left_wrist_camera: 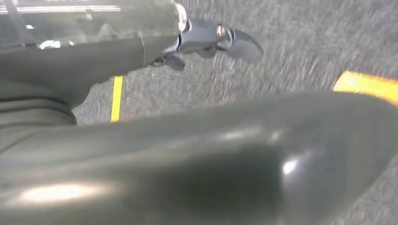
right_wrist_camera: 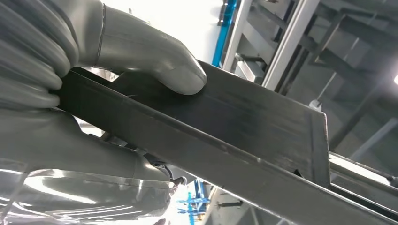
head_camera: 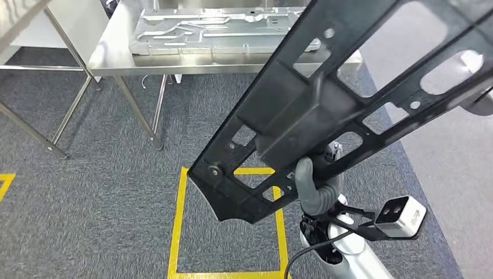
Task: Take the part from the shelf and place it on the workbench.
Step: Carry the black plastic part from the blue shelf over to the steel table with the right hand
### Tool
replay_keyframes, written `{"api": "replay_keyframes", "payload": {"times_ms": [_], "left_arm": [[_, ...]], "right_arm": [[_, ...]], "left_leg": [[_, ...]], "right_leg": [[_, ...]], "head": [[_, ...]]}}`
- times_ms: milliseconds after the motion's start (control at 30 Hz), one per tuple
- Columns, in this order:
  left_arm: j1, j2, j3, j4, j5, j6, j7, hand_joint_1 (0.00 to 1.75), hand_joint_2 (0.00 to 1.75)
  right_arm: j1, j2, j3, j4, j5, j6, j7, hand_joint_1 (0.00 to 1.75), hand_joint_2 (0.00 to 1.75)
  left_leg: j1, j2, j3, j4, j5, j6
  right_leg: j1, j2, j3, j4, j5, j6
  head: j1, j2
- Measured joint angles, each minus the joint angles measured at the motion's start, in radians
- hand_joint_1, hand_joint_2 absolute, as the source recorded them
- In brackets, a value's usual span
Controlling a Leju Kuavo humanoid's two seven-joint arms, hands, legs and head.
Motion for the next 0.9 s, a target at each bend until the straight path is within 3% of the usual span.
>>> {"api": "replay_keyframes", "payload": {"times_ms": [67, 133, 200, 233, 267, 300, 367, 400, 467, 533, 633, 700, 733, 767, 833, 867, 900], "left_arm": [[-0.002, -0.001, 0.0, 0.0, 0.001, 0.0, -0.002, 0.0, 0.0], [-0.002, 0.0, 0.0, 0.0, 0.001, 0.0, -0.002, 0.0, 0.0], [0.0, 0.0, 0.0, 0.0, 0.001, -0.001, -0.002, 0.0, 0.0], [0.001, -0.001, 0.0, 0.0, 0.002, -0.001, -0.002, 0.0, 0.0], [0.002, -0.001, 0.0, 0.0, 0.003, -0.002, -0.003, 0.0, 0.0], [0.002, -0.001, 0.0, 0.0, 0.005, -0.002, -0.003, 0.0, 0.0], [0.001, -0.001, 0.0, 0.001, 0.008, -0.002, -0.005, 0.0, 0.0], [0.0, -0.001, 0.0, 0.001, 0.01, -0.002, -0.006, 0.0, 0.0], [-0.005, -0.001, 0.0, 0.001, 0.011, -0.002, -0.008, 0.0, 0.0], [-0.011, -0.002, 0.0, 0.001, 0.013, -0.002, -0.009, 0.0, 0.0], [-0.017, -0.006, 0.0, 0.001, 0.014, -0.003, -0.008, 0.0, 0.0], [-0.013, -0.006, 0.0, 0.001, 0.016, -0.003, -0.007, 0.0, 0.0], [-0.01, -0.006, 0.0, 0.001, 0.017, -0.003, -0.007, 0.0, 0.0], [-0.007, -0.006, 0.0, 0.001, 0.018, -0.002, -0.007, 0.0, 0.0], [-0.003, -0.005, 0.0, 0.002, 0.019, -0.002, -0.007, 0.0, 0.0], [-0.002, -0.004, 0.0, 0.003, 0.019, -0.003, -0.007, 0.0, 0.0], [-0.002, -0.004, 0.0, 0.003, 0.018, -0.003, -0.007, 0.0, 0.0]], "right_arm": [[0.001, -0.001, 0.0, 0.007, 0.001, 0.004, -0.001, 1.75, 1.75], [0.005, -0.002, 0.001, 0.016, 0.001, 0.008, -0.002, 1.75, 1.75], [0.009, -0.003, 0.001, 0.025, 0.006, 0.007, -0.002, 1.75, 1.75], [0.01, -0.003, 0.001, 0.028, 0.011, 0.004, -0.001, 1.75, 1.75], [0.01, -0.004, 0.001, 0.032, 0.021, 0.0, -0.001, 1.75, 1.75], [0.012, -0.006, 0.001, 0.038, 0.034, -0.005, 0.0, 1.75, 1.75], [0.018, -0.01, 0.002, 0.052, 0.06, -0.016, 0.0, 1.75, 1.75], [0.022, -0.012, 0.003, 0.058, 0.07, -0.021, 0.001, 1.75, 1.75], [0.02, -0.011, 0.005, 0.063, 0.084, -0.025, 0.002, 1.75, 1.75], [0.015, -0.009, 0.006, 0.064, 0.093, -0.02, 0.001, 1.75, 1.75], [0.023, -0.006, 0.008, 0.067, 0.104, -0.004, -0.001, 1.75, 1.75], [0.028, -0.005, 0.01, 0.071, 0.109, 0.003, 0.0, 1.75, 1.75], [0.029, -0.004, 0.011, 0.072, 0.11, 0.008, 0.0, 1.75, 1.75], [0.029, -0.001, 0.011, 0.072, 0.111, 0.016, 0.0, 1.75, 1.75], [0.03, 0.007, 0.01, 0.072, 0.112, 0.031, -0.001, 1.75, 1.75], [0.031, 0.01, 0.01, 0.071, 0.112, 0.036, -0.001, 1.75, 1.75], [0.032, 0.013, 0.01, 0.069, 0.111, 0.04, -0.001, 1.75, 1.75]], "left_leg": [[0.004, -0.003, 0.039, -0.019, -0.019, 0.007], [0.005, -0.005, 0.078, -0.029, -0.044, 0.009], [0.007, -0.009, 0.123, -0.033, -0.075, 0.005], [0.008, -0.01, 0.148, -0.033, -0.093, 0.003], [0.009, -0.011, 0.173, -0.034, -0.112, -0.001], [0.01, -0.011, 0.199, -0.032, -0.131, -0.004], [0.009, -0.011, 0.24, -0.034, -0.17, -0.016], [0.008, -0.011, 0.257, -0.029, -0.181, -0.023], [0.011, -0.009, 0.271, -0.008, -0.182, -0.033], [0.014, -0.008, 0.243, 0.062, -0.183, -0.039], [0.014, -0.008, 0.117, 0.231, -0.254, -0.046], [0.014, -0.008, 0.051, 0.271, -0.279, -0.045], [0.013, -0.008, 0.036, 0.245, -0.261, -0.042], [0.012, -0.008, 0.033, 0.192, -0.218, -0.037], [0.005, -0.007, 0.038, 0.078, -0.105, -0.024], [0.001, -0.007, 0.041, 0.043, -0.066, -0.018], [-0.001, -0.008, 0.043, 0.024, -0.046, -0.014]], "right_leg": [[-0.003, -0.004, -0.072, 0.112, 0.001, 0.007], [-0.005, -0.005, -0.16, 0.201, -0.057, 0.012], [-0.008, -0.006, -0.217, 0.206, -0.111, 0.015], [-0.01, -0.007, -0.231, 0.176, -0.105, 0.018], [-0.013, -0.009, -0.238, 0.126, -0.06, 0.019], [-0.015, -0.014, -0.242, 0.075, 0.017, 0.02], [-0.012, -0.025, -0.235, 0.013, 0.132, 0.01], [-0.01, -0.025, -0.227, 0.006, 0.151, 0.003], [-0.006, -0.018, -0.202, 0.004, 0.134, -0.014], [-0.007, -0.015, -0.18, -0.002, 0.119, -0.029], [-0.006, -0.014, -0.154, -0.011, 0.098, -0.039], [-0.004, -0.011, -0.126, -0.016, 0.08, -0.04], [-0.003, -0.009, -0.111, -0.017, 0.069, -0.039], [-0.003, -0.008, -0.096, -0.017, 0.058, -0.038], [-0.002, -0.005, -0.075, -0.019, 0.038, -0.031], [-0.001, -0.004, -0.068, -0.023, 0.031, -0.026], [-0.001, -0.002, -0.063, -0.024, 0.03, -0.019]], "head": [[0.0, 0.0], [0.0, 0.0], [0.0, 0.0], [0.0, 0.0], [0.0, 0.0], [0.0, 0.0], [0.0, 0.0], [0.0, 0.0], [0.0, 0.0], [0.0, 0.0], [0.0, 0.0], [0.0, 0.0], [0.0, 0.0], [0.0, 0.0], [0.0, 0.0], [0.0, 0.0], [0.0, 0.0]]}}
